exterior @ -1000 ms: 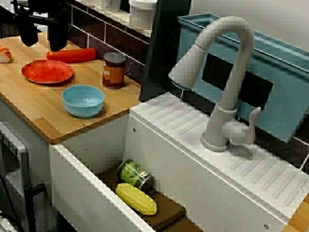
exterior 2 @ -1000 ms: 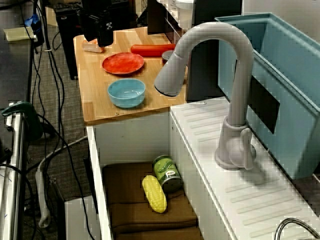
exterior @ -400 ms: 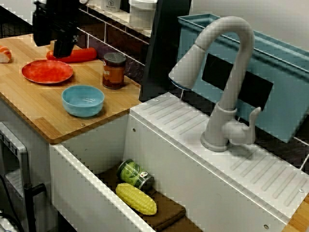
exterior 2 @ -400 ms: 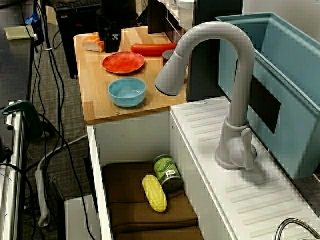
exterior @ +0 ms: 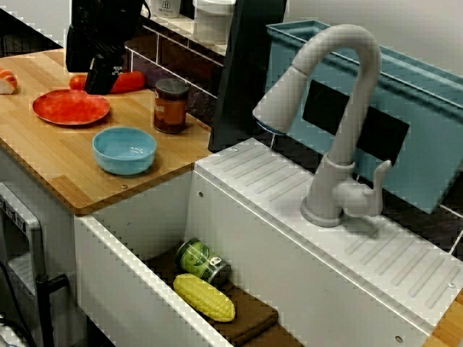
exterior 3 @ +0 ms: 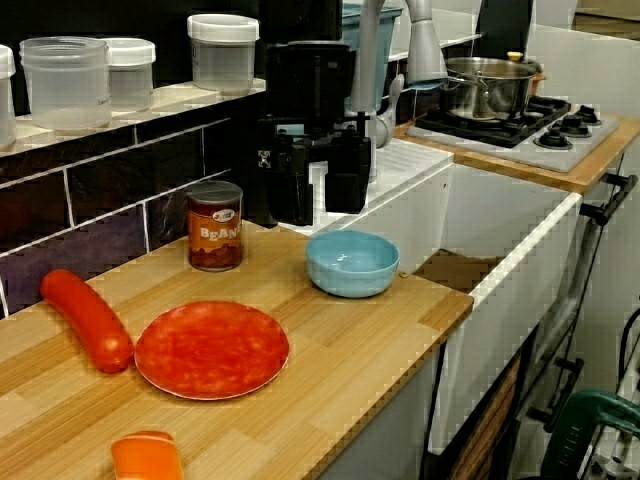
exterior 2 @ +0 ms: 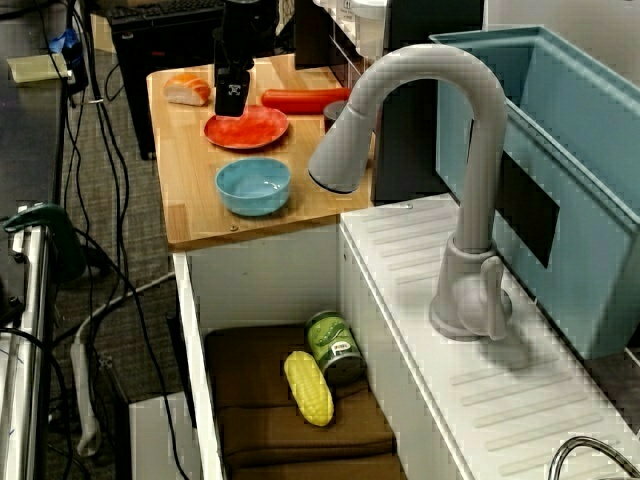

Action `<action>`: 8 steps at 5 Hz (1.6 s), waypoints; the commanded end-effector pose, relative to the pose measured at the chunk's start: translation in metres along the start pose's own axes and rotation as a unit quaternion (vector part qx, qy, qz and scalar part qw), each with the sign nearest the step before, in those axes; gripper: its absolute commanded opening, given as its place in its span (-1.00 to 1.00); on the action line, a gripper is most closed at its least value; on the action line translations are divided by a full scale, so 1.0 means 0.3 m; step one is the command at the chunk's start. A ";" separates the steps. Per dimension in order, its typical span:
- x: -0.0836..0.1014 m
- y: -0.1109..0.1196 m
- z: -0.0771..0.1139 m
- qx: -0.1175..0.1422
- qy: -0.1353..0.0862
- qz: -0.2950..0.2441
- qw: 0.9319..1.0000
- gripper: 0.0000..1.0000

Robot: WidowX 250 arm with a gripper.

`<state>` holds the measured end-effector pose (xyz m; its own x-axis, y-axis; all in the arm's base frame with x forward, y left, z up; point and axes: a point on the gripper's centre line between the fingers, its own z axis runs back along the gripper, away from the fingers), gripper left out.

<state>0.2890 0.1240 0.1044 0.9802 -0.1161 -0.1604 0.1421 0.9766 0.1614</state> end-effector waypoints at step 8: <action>-0.063 -0.042 0.028 -0.018 -0.087 0.179 0.980 1.00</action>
<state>0.2695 0.1119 0.1009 0.9772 0.2117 0.0142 -0.2116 0.9678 0.1364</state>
